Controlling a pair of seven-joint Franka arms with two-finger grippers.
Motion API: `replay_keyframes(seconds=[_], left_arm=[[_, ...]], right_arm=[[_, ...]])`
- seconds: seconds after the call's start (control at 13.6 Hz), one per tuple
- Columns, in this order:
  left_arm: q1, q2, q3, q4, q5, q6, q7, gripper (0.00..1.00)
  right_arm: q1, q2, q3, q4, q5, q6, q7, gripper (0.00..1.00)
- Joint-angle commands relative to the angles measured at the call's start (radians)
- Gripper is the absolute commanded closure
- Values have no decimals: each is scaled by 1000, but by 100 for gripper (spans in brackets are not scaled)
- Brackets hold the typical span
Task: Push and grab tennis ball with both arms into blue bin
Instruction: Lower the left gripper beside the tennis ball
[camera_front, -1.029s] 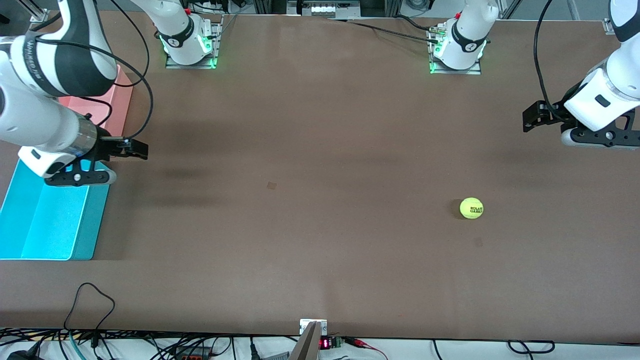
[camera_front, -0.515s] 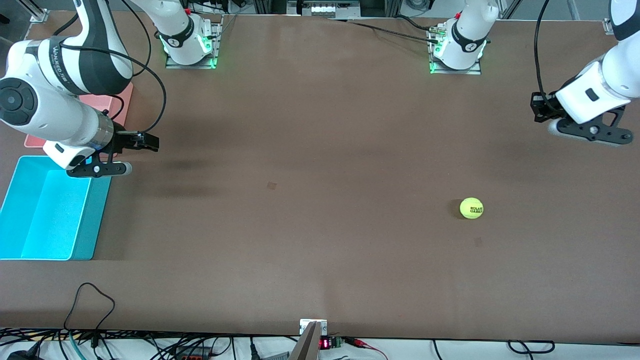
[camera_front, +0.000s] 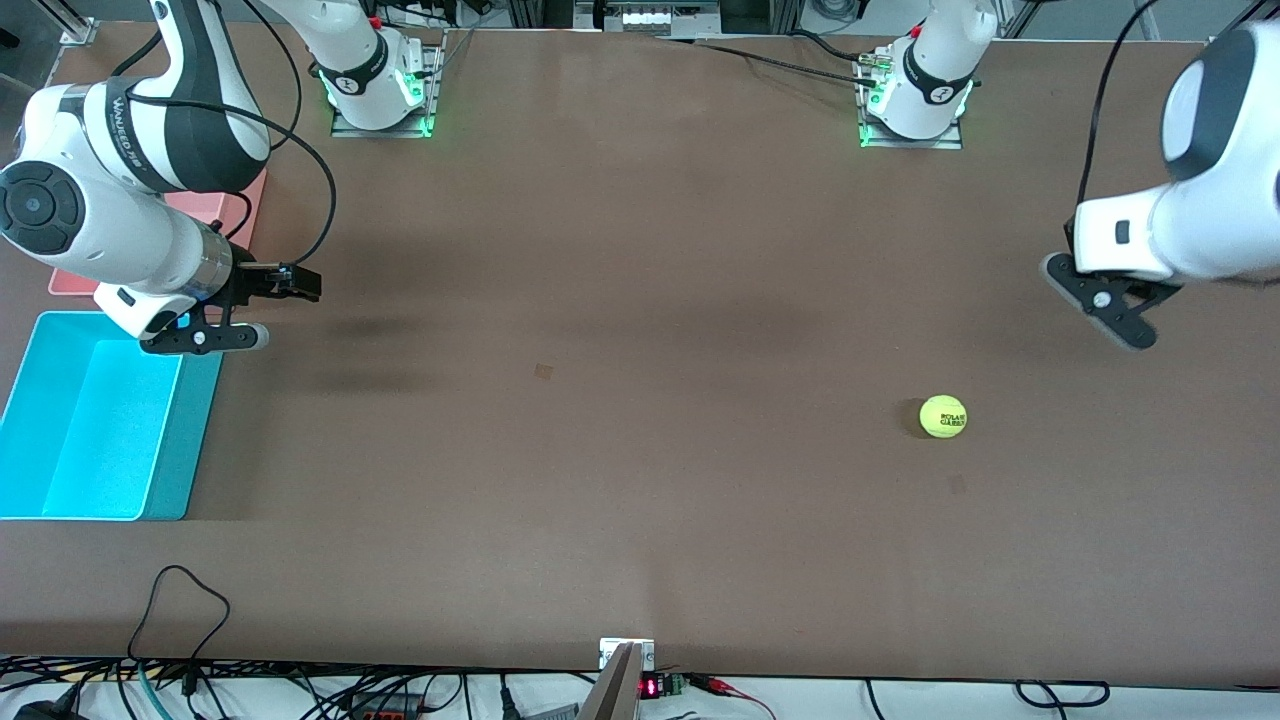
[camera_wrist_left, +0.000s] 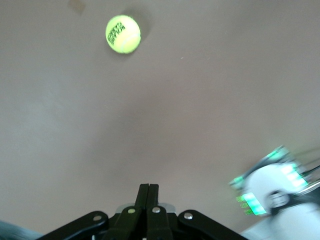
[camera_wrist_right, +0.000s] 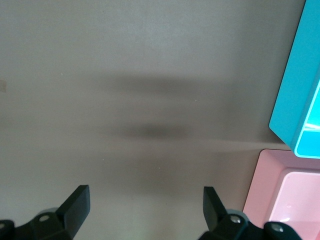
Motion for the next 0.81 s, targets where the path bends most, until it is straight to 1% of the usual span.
replay_keyframes(seconds=[0.0,0.15,0.29,0.44,0.66,0.74], left_arm=[[50,121,0,24,70,144,320,99],[76,189,0,20,92,282,535,99],[103,256,-2,14,92,400,652,99],[120,285,-5,-43,90,517,682,100],[131,287,-5,-196,80,722,674,100],[134,292,-5,-227,75,771,667,100]], right_arm=[[0,-25,0,-23,2,11,4,0],[0,-25,0,-23,2,6,4,0],[0,-23,0,-22,2,9,6,0],[0,-22,0,-22,2,8,6,0],[0,-22,0,-22,2,8,4,0],[0,-20,0,-20,2,8,4,0]])
